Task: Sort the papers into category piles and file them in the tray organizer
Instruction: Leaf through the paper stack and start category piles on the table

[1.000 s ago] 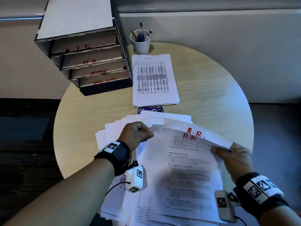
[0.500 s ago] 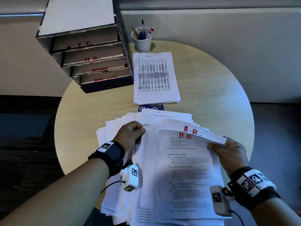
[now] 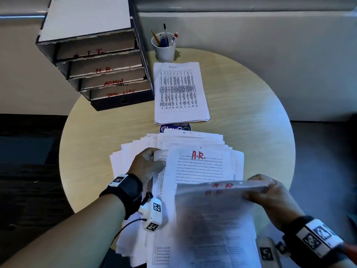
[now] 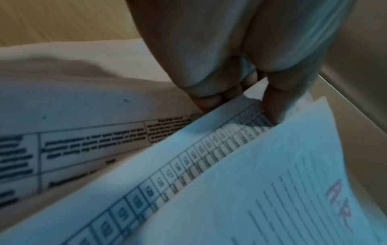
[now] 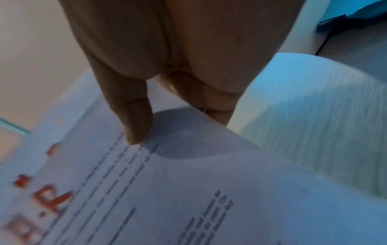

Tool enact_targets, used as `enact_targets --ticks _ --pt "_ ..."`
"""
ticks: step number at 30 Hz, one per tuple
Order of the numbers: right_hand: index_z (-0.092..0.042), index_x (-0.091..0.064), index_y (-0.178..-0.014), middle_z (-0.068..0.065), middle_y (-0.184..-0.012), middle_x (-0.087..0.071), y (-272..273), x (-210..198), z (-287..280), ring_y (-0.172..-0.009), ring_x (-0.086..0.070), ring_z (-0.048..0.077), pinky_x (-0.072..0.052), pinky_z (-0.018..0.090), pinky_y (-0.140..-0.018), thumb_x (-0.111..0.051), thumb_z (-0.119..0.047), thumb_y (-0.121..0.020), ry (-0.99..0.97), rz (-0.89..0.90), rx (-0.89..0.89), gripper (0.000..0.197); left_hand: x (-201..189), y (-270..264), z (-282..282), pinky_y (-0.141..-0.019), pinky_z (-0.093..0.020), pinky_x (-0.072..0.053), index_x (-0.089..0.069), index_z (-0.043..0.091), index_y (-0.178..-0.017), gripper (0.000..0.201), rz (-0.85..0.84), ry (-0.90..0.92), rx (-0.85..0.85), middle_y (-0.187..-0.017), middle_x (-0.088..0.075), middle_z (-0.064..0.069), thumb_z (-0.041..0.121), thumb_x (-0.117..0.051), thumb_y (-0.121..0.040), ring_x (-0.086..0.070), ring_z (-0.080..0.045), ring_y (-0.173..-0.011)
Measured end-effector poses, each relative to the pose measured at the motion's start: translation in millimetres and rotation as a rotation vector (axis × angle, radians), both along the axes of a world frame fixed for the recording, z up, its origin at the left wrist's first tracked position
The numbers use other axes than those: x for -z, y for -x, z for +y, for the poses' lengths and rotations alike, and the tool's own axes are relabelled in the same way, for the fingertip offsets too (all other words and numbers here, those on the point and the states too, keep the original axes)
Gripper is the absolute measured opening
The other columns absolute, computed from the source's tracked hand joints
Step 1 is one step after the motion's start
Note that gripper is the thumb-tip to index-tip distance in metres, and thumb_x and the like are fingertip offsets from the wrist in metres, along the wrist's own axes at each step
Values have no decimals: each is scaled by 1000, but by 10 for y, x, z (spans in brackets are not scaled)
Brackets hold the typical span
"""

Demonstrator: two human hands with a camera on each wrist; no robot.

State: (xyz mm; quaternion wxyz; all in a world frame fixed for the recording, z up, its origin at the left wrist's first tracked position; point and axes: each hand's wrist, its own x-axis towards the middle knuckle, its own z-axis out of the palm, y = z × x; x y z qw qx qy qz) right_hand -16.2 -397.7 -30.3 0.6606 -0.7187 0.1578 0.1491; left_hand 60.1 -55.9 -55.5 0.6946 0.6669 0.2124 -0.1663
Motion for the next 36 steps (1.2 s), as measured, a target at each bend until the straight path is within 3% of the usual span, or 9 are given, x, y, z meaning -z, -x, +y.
enact_targets --ticks 3,8,14,17,21,26,29,32,36 --pt "-1 -70 -95 16 -88 -75 -45 58 69 -76 -71 23 -56 25 -65 -70 19 -71 -36 51 27 31 -19 65 -20 -95 -55 -52 -77 9 -96 32 18 99 65 -102 -74 -21 5 -81 -64 -70 -37 -96" --pt "-3 -70 -94 15 -87 -76 -155 263 116 -80 -72 31 -59 37 -72 -75 8 -74 88 118 147 23 26 120 -83 -105 -61 -42 -70 3 -116 49 42 240 131 -118 -68 -25 19 -78 -71 -64 -44 -110" --pt "-31 -60 -128 3 -103 -75 -415 522 -1 -96 -72 25 -57 41 -89 -85 -26 -53 138 155 91 79 -30 177 -110 -104 -60 -42 -60 -14 -120 45 82 366 260 -125 -56 -39 5 -62 -79 -60 -47 -111" --pt "-13 -70 -112 13 -99 -75 -501 449 22 -98 -70 35 -54 53 -92 -83 -5 -66 69 165 52 48 -51 203 -37 -104 -59 -39 -63 -12 -114 43 154 372 323 -119 -61 -35 7 -63 -75 -58 -46 -108" --pt "-3 -72 -85 23 -92 -73 -479 274 88 -78 -69 28 -55 53 -84 -75 9 -71 62 127 91 19 -62 212 2 -98 -48 -47 -68 -9 -109 37 187 375 253 -112 -66 -30 8 -66 -77 -62 -43 -104" --pt "0 -66 -72 19 -69 -64 -90 19 -16 -63 -58 24 -46 26 -54 -82 -5 -55 -62 27 -3 24 15 137 56 -67 -25 -57 -67 -8 -112 22 108 101 -57 -95 -74 -15 -2 -60 -92 -69 -34 -96" --pt "-3 -66 -90 22 -82 -69 111 -9 -107 -72 -64 27 -51 29 -63 -85 -9 -51 -192 -2 -52 44 -29 167 63 -59 -17 -54 -67 -6 -110 24 62 53 -92 -91 -76 -9 -7 -66 -86 -74 -17 -79" --pt "-20 -62 -122 22 -101 -68 113 51 -103 -89 -66 30 -57 37 -77 -82 2 -54 -285 45 -29 74 -84 205 32 -67 -25 -55 -66 -8 -107 35 -8 75 -38 -102 -72 -21 4 -79 -77 -71 -28 -83" --pt "-25 -57 -131 8 -115 -70 -8 170 20 -104 -67 23 -52 38 -90 -91 -15 -49 -175 67 -74 90 -185 283 -31 -55 -25 -36 -64 -3 -77 45 -71 10 134 -70 -53 -13 29 -83 -52 -47 -18 -65"
